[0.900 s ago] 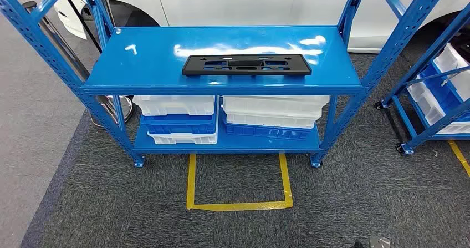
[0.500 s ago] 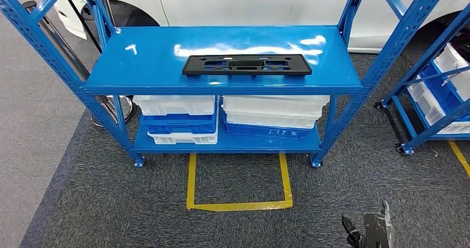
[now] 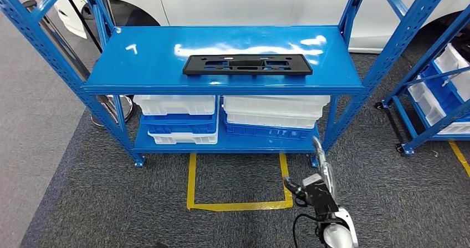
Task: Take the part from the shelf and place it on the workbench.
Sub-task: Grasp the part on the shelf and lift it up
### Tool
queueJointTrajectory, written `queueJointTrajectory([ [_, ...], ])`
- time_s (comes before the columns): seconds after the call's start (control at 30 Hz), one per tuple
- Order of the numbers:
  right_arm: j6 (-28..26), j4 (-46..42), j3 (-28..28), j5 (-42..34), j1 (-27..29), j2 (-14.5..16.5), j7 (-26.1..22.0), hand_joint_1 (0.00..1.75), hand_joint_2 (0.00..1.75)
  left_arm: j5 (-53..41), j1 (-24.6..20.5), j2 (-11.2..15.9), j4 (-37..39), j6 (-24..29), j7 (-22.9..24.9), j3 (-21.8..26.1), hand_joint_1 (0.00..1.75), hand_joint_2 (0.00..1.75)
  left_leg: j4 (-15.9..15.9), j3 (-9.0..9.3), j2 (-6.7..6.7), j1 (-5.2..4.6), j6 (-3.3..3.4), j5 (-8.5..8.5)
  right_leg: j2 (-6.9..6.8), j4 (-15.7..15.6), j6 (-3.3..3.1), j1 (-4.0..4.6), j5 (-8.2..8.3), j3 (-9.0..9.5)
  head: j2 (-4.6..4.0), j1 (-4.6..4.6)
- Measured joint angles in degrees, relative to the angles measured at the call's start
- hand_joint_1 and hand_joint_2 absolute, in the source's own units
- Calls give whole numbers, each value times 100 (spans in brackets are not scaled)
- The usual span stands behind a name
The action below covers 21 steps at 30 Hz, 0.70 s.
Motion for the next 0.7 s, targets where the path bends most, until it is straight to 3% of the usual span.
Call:
queueJointTrajectory([
  [0.5,-266,-324,2943,501,-899,-186,35,0,175,-495,-115,-65,26,-17,100,-68,0,0,5,-4,1,0,0,0,0,0,0,1,0,-1,0,1],
  [0.7,-401,-390,3759,611,-1129,-279,40,0,175,-666,-154,-73,29,-26,126,-103,0,0,37,-17,0,-15,13,-8,2,-9,20,-10,12,-4,0,0],
])
